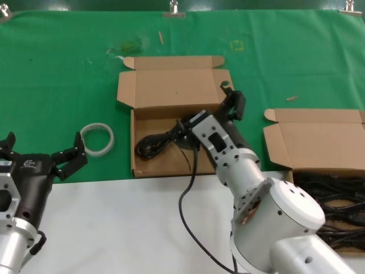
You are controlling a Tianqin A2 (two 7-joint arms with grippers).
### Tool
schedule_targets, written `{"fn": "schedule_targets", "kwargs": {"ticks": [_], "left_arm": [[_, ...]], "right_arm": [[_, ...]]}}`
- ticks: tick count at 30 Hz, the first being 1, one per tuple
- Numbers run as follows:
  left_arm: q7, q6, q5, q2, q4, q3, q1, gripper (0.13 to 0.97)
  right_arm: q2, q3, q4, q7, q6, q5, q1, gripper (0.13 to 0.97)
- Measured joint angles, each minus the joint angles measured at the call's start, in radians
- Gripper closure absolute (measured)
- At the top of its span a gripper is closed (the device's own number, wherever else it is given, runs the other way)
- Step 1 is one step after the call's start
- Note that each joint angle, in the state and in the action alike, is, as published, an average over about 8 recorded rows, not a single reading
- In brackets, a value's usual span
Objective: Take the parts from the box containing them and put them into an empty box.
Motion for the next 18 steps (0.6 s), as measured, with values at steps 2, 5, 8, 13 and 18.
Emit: {"fn": "schedule_targets", "kwargs": {"ticks": [2,5,8,13,18], "left_arm": [[0.0,0.0,0.0,0.0,0.0,0.0,0.0,0.132],[0.0,0.0,0.0,0.0,0.0,0.0,0.0,0.132],[0.0,0.0,0.0,0.0,0.0,0.0,0.0,0.132],[0.0,0.0,0.0,0.0,0.0,0.0,0.0,0.132],[0.0,0.0,0.0,0.0,0.0,0.0,0.0,0.132]], "right_arm": [[0.0,0.021,0.009,0.041,-0.016,-0.026,-0.017,0.244],[0.0,0.053,0.023,0.103,-0.04,-0.064,-0.042,0.216],[0.0,0.086,0.037,0.164,-0.063,-0.103,-0.067,0.185],[0.0,0.14,0.059,0.267,-0.103,-0.166,-0.109,0.145],[0.0,0.192,0.082,0.369,-0.143,-0.23,-0.15,0.135]]}}
